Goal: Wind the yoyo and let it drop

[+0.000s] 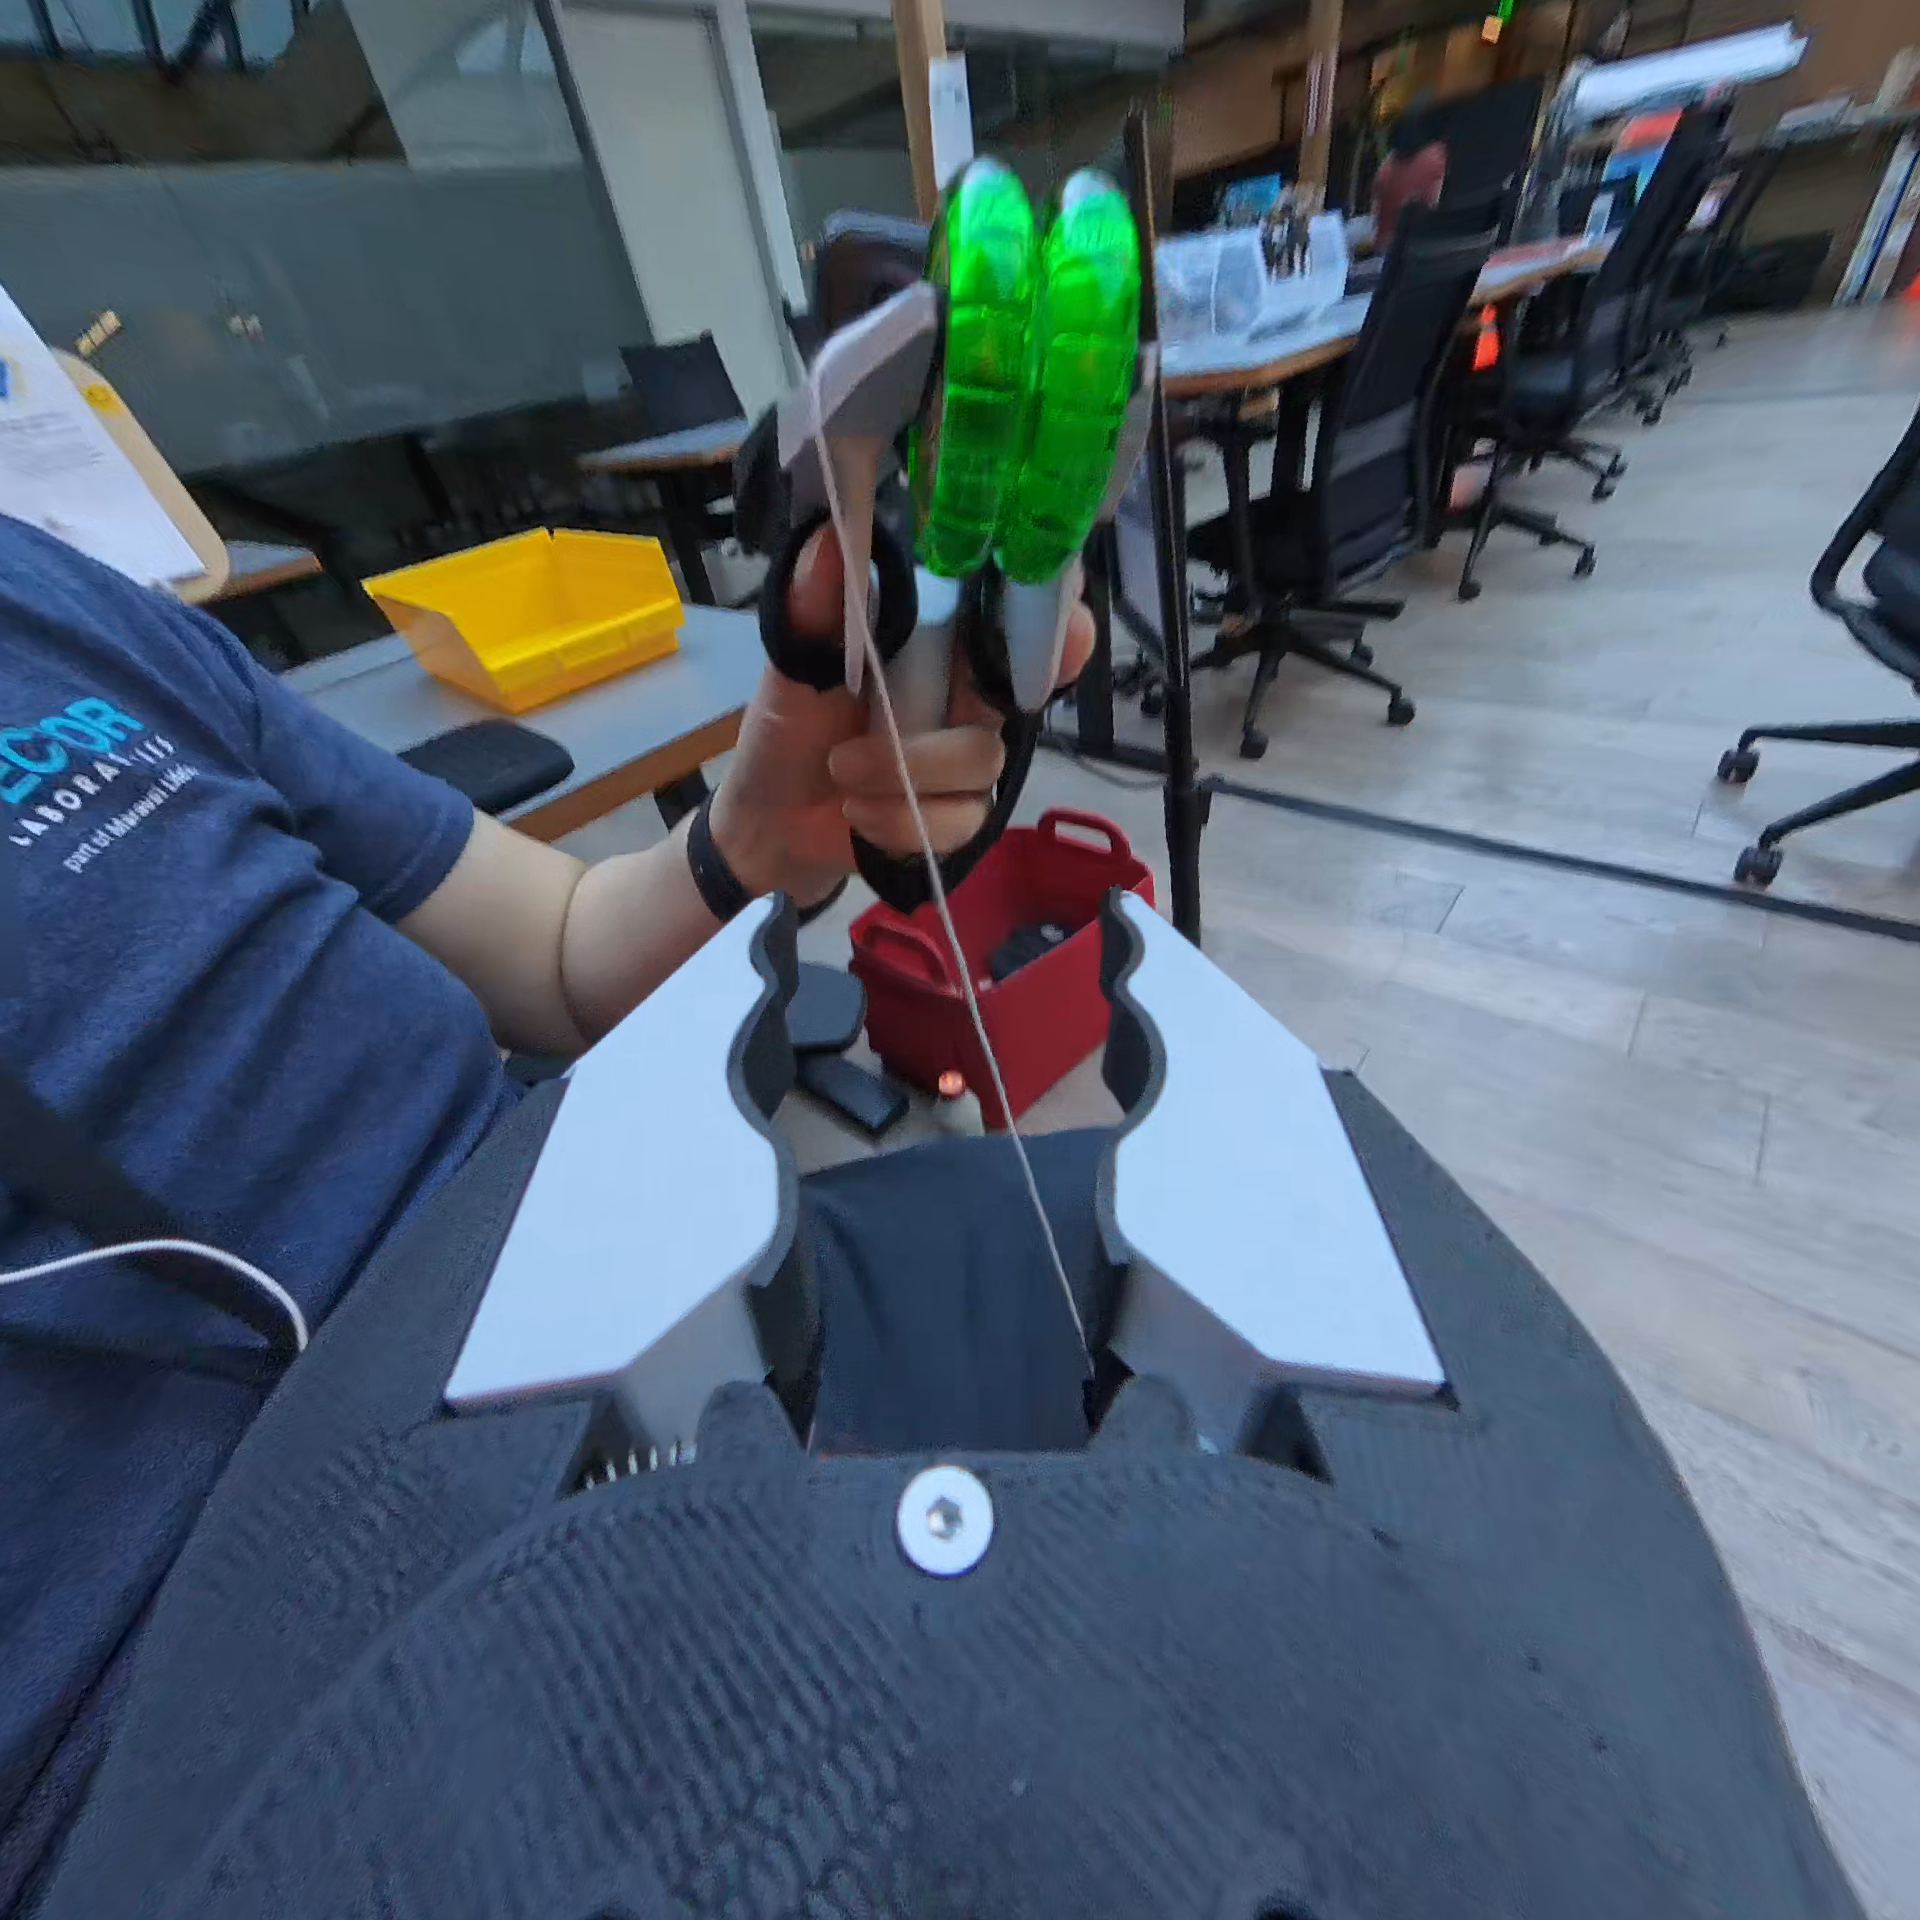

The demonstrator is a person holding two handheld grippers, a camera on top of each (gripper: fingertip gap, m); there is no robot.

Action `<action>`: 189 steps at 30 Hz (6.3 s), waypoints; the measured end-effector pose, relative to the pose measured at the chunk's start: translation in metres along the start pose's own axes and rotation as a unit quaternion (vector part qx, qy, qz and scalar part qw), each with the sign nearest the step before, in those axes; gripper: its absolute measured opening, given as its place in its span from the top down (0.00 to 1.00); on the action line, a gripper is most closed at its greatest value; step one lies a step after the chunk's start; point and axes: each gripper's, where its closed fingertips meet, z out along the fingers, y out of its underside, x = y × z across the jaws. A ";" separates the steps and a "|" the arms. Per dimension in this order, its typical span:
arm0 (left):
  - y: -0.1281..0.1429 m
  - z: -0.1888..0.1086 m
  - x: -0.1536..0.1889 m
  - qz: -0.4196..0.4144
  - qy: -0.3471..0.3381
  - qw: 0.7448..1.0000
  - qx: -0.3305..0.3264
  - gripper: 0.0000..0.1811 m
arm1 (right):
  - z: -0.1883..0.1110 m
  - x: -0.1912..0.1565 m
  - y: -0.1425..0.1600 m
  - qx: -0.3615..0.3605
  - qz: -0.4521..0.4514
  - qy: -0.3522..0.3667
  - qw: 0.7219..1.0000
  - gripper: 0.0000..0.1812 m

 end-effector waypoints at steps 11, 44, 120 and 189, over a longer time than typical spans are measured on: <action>0.024 0.011 0.020 0.024 0.048 0.995 -0.082 0.85 | -0.024 -0.008 -0.065 0.149 -0.094 0.027 0.984 0.71; 0.045 0.024 0.033 0.033 0.048 0.988 -0.146 0.82 | -0.023 -0.015 -0.057 0.205 0.082 -0.104 0.970 0.84; -0.001 0.024 0.039 0.082 0.059 0.995 0.012 0.84 | -0.012 -0.014 -0.087 0.099 0.037 -0.088 0.990 0.81; -0.008 0.019 -0.048 0.196 -0.120 0.972 -0.036 0.84 | 0.012 0.004 -0.076 -0.233 -0.014 0.045 0.971 0.80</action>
